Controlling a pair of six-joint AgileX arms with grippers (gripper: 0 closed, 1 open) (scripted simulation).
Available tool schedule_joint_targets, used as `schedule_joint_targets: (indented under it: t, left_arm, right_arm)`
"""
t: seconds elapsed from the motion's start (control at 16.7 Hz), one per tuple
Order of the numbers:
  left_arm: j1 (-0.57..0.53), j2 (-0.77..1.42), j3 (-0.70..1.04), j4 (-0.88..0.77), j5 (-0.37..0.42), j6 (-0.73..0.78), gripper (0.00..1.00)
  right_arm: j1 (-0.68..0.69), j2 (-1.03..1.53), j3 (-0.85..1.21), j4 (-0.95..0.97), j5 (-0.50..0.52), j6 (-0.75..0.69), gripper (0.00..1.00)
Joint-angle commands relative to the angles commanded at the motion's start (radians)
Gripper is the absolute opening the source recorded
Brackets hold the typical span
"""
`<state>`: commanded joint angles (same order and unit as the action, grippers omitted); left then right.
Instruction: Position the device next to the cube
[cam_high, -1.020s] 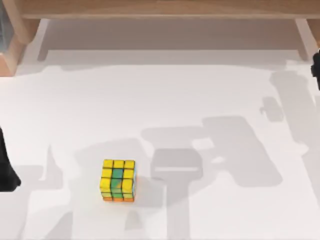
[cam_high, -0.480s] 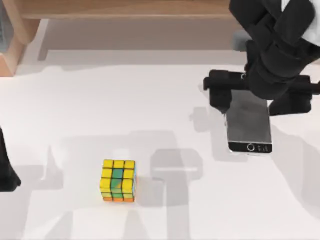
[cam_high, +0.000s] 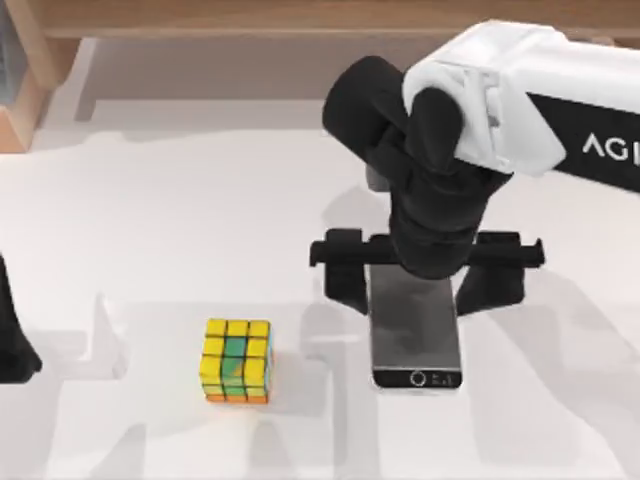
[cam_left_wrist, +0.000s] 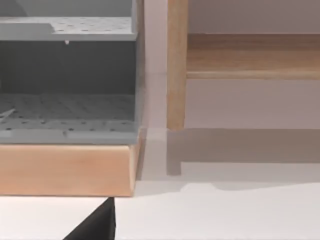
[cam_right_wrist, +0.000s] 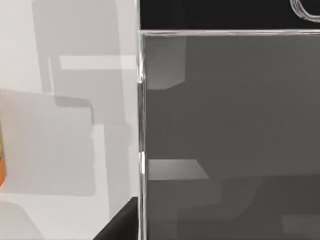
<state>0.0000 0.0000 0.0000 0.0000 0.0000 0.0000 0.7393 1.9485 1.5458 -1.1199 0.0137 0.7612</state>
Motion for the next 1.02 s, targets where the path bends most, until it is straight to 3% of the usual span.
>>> schedule_joint_targets:
  t: [1.02]
  left_arm:
    - [0.000,0.000,0.000,0.000,0.000,0.000,1.00]
  right_arm:
    - [0.025,0.042,-0.009,0.024,-0.048,0.036,0.00]
